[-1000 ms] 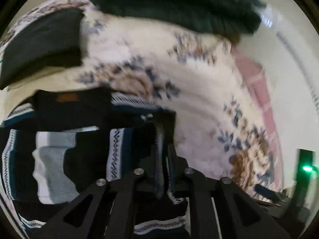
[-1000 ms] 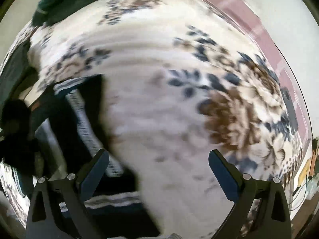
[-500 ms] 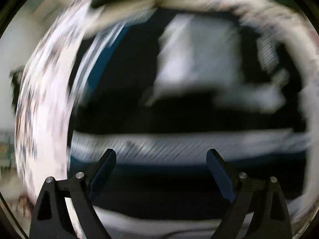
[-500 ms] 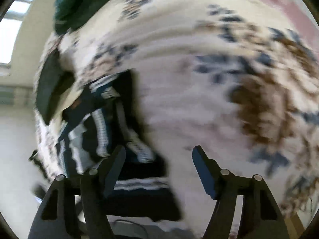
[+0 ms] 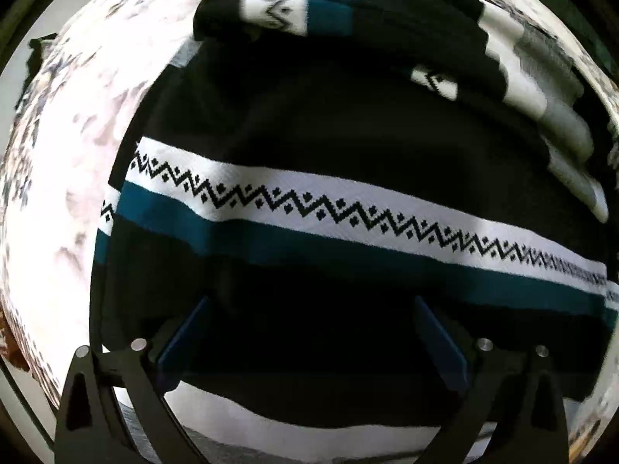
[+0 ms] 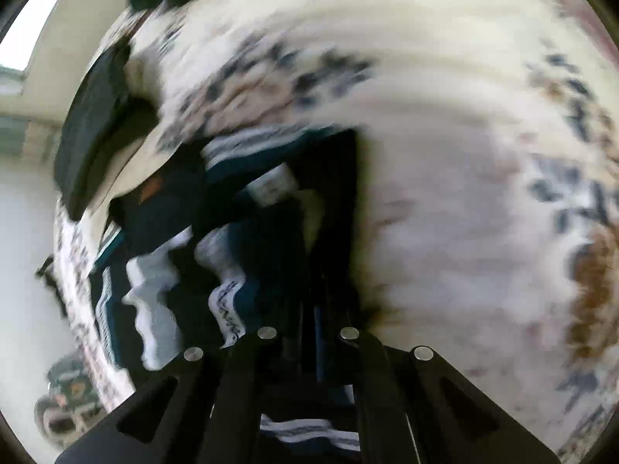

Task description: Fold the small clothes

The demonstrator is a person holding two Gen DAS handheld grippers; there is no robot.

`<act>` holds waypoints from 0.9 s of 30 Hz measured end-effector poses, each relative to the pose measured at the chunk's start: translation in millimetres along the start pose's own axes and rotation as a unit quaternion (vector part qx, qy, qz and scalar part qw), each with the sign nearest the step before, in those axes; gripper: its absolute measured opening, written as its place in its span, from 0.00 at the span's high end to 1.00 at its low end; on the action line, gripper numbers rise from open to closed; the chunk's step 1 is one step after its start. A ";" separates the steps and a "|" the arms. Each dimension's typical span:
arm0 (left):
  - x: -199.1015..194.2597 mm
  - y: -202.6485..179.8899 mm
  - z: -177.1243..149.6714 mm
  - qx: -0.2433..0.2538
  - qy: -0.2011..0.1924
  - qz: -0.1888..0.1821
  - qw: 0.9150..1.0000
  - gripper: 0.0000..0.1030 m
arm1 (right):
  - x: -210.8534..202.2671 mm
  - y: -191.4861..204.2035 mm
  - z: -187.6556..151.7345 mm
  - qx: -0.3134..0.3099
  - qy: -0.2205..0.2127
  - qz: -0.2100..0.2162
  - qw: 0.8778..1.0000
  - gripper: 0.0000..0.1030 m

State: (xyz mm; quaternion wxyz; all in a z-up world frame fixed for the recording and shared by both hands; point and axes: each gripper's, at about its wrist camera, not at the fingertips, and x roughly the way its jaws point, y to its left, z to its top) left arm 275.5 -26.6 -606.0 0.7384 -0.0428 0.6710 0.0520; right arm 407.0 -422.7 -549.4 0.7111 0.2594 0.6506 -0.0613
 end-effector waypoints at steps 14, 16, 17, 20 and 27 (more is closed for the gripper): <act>-50.1 142.5 66.9 -0.285 -0.090 -0.286 0.910 0.24 | 7.7 208.2 8.2 -0.185 0.073 0.059 0.978 0.52; -29.9 147.0 80.0 -0.317 -0.079 -0.319 0.890 0.40 | 39.4 264.7 9.1 -0.225 0.110 0.092 0.964 0.52; -25.8 150.5 87.2 -0.330 -0.073 -0.329 0.882 0.53 | 58.2 294.8 9.3 -0.250 0.128 0.106 0.954 0.52; -14.1 141.1 99.7 -0.357 -0.069 -0.339 0.868 0.84 | 108.2 361.3 9.0 -0.293 0.173 0.116 0.933 0.52; -9.4 134.6 90.4 -0.355 -0.073 -0.318 0.876 0.91 | 191.9 449.5 -6.6 -0.334 0.249 0.119 0.901 0.52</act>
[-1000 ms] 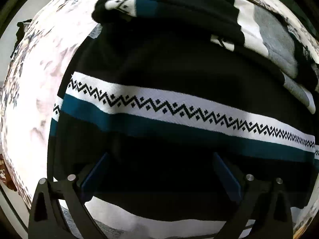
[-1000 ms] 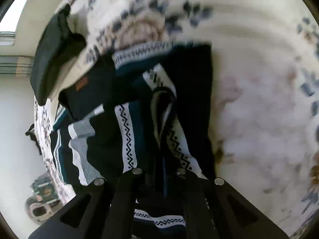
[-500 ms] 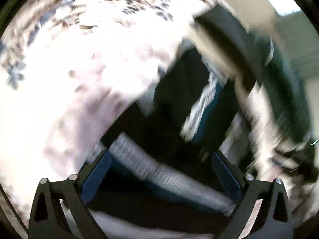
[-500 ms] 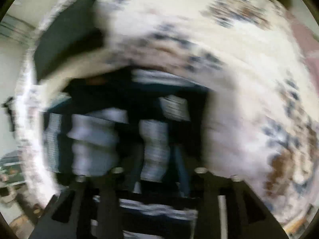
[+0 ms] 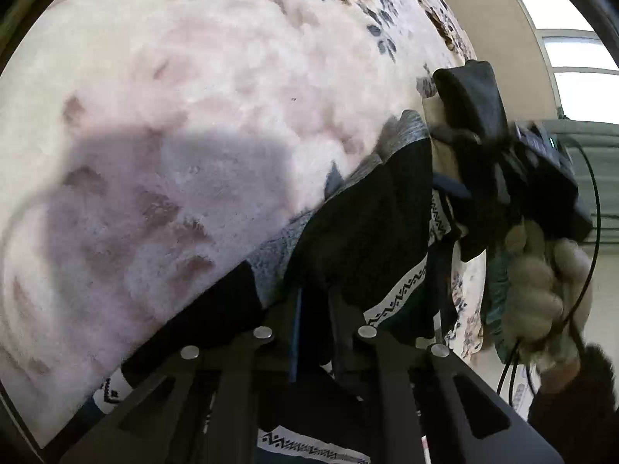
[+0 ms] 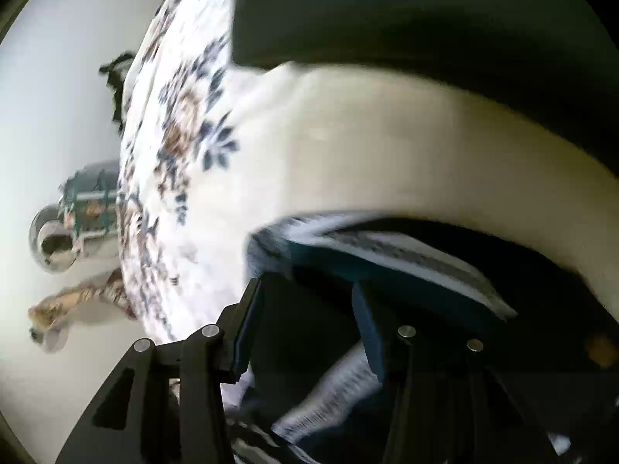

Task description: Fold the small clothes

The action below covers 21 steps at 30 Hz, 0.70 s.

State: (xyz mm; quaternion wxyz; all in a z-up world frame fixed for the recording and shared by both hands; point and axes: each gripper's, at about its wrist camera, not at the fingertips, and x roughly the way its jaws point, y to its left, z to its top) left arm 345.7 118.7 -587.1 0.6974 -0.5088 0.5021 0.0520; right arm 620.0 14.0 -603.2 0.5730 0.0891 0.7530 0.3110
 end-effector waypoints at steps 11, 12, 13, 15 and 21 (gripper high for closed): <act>5.5 4.5 12.7 0.005 0.010 -0.006 1.000 0.92 | 12.2 10.0 14.8 0.000 -0.054 -0.061 0.997 0.97; 3.7 3.6 13.0 0.008 0.012 -0.007 1.000 0.90 | 14.1 9.3 15.5 0.000 -0.041 -0.061 0.997 0.97; 1.4 2.3 13.3 0.013 0.016 -0.005 1.000 0.88 | 9.5 5.7 15.1 0.003 -0.031 -0.055 0.998 0.97; -6.5 -3.7 14.3 0.031 0.027 -0.002 0.999 0.86 | -4.9 1.3 11.4 0.014 -0.021 -0.035 0.999 0.82; -36.0 -17.3 -4.6 0.071 0.028 0.017 0.997 0.62 | -71.7 -33.7 -50.0 -0.026 -0.013 -0.116 0.993 0.46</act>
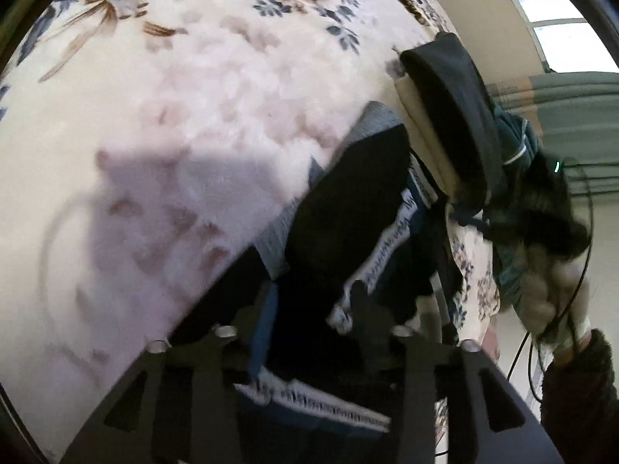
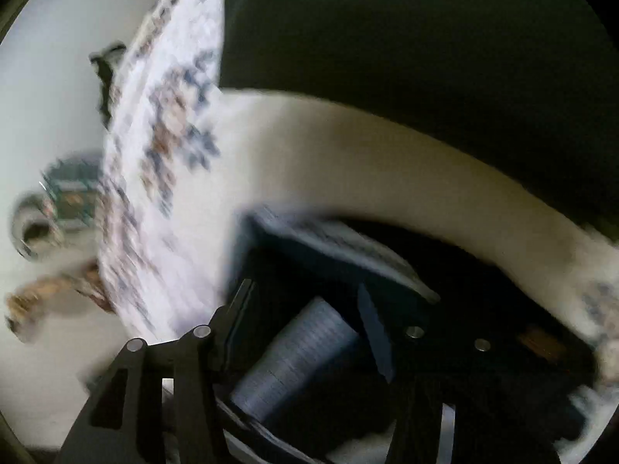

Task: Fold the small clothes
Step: 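Fold the sweater hem toward the collar with the right gripper, release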

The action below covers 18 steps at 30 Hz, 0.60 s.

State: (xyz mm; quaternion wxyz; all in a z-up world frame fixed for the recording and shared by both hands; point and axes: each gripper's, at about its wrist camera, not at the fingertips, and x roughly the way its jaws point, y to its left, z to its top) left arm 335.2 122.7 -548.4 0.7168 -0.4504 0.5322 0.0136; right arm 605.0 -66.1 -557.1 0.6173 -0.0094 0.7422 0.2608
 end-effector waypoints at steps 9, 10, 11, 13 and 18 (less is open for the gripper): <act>59.7 -28.2 -33.0 -0.031 0.047 -0.010 0.998 0.64 | 13.5 -93.4 -82.0 0.052 0.041 -0.052 0.996 0.46; 63.3 -30.3 -32.3 -0.030 0.040 0.000 0.999 0.65 | 13.8 -96.2 -84.5 0.050 0.035 -0.045 0.997 0.52; 66.8 -32.6 -30.4 -0.026 0.031 0.010 0.999 0.86 | 13.8 -97.4 -87.7 0.040 0.024 -0.042 0.998 0.77; 70.7 -35.1 -27.2 -0.019 0.028 0.023 0.999 0.93 | 12.6 -101.6 -92.3 0.038 0.006 -0.045 0.998 0.95; 69.5 -40.1 -29.8 0.014 0.024 0.041 0.999 0.92 | -11.2 -110.2 -89.9 0.048 -0.075 -0.114 0.990 1.00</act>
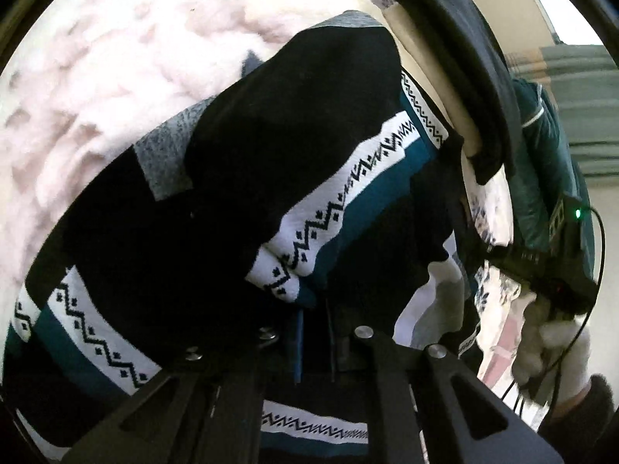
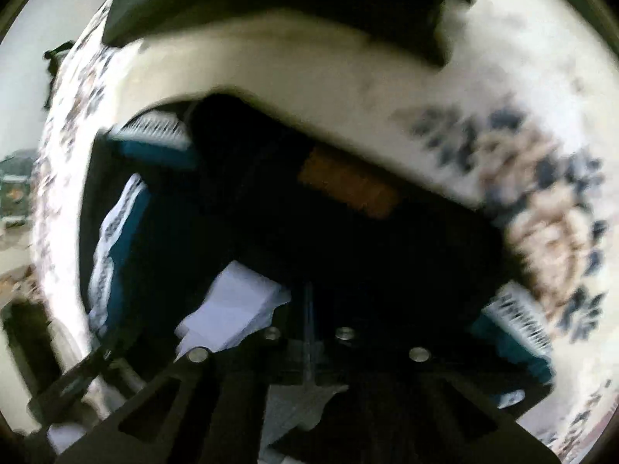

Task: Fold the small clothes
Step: 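Fold the sweater hem toward the collar with the right gripper, release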

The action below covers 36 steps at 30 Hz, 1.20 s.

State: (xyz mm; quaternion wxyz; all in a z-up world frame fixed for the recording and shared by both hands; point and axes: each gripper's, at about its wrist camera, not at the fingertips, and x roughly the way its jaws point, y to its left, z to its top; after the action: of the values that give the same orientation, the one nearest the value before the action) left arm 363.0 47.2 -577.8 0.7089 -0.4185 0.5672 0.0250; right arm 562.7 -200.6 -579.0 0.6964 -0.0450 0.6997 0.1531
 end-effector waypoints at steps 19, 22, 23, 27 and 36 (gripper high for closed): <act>-38.0 -38.6 -43.3 0.237 -0.087 0.287 0.924 0.16 | -124.8 -205.8 -178.0 0.323 -0.024 0.057 0.944 0.42; -36.1 -29.4 -48.9 0.233 -0.086 0.299 0.921 0.16 | -112.1 -219.6 -192.4 0.348 -0.023 0.072 0.934 0.42; -37.5 -27.6 -50.8 0.228 -0.087 0.302 0.922 0.16 | -103.7 -224.8 -191.9 0.355 -0.023 0.083 0.931 0.42; -41.5 -24.5 -62.6 0.208 -0.097 0.316 0.921 0.16 | -59.0 -232.6 -168.4 0.373 -0.035 0.123 0.919 0.42; -49.1 -45.2 -153.4 0.205 -0.126 0.388 0.890 0.16 | 5.8 -251.0 -127.8 0.311 -0.027 0.230 0.922 0.92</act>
State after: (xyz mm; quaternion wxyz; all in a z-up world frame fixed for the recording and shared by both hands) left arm 248.4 -55.9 -512.7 0.7783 -0.0040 0.5828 0.2336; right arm 509.1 -473.4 -624.8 0.6398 0.3401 0.6839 0.0848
